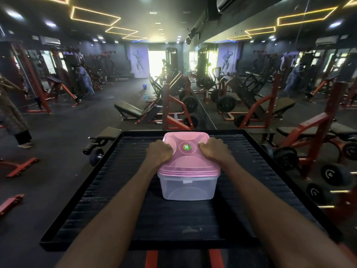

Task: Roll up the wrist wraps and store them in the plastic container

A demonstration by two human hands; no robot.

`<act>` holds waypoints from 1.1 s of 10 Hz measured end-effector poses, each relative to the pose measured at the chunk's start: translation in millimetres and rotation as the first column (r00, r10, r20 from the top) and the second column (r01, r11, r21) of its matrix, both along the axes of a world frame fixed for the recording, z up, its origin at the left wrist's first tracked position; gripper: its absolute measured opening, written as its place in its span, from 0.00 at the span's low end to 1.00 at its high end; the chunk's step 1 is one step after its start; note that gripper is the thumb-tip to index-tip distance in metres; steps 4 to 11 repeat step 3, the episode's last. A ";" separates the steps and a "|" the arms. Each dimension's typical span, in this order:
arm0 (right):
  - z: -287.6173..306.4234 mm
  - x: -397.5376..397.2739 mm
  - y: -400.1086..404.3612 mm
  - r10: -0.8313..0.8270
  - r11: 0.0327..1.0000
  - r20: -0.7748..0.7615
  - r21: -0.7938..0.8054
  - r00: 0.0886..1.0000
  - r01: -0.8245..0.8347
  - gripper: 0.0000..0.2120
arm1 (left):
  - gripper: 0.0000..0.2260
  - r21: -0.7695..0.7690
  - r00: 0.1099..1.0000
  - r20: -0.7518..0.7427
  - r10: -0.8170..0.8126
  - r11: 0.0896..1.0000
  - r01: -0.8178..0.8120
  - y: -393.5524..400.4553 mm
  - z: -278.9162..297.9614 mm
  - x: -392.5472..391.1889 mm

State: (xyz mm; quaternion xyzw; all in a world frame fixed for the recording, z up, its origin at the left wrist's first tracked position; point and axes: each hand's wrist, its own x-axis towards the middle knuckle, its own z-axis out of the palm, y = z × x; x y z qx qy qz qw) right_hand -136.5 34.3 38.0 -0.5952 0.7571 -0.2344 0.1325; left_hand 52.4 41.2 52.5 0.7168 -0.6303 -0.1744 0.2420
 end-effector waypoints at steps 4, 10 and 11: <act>16.4 2.3 18.5 -0.093 0.988 -0.090 -0.132 0.992 0.081 0.19 | 0.19 -0.081 1.000 0.019 0.019 0.997 -0.017 -8.1 7.6 9.6; 16.4 2.3 18.5 -0.093 0.988 -0.090 -0.132 0.992 0.081 0.19 | 0.19 -0.081 1.000 0.019 0.019 0.997 -0.017 -8.1 7.6 9.6; 16.4 2.3 18.5 -0.093 0.988 -0.090 -0.132 0.992 0.081 0.19 | 0.19 -0.081 1.000 0.019 0.019 0.997 -0.017 -8.1 7.6 9.6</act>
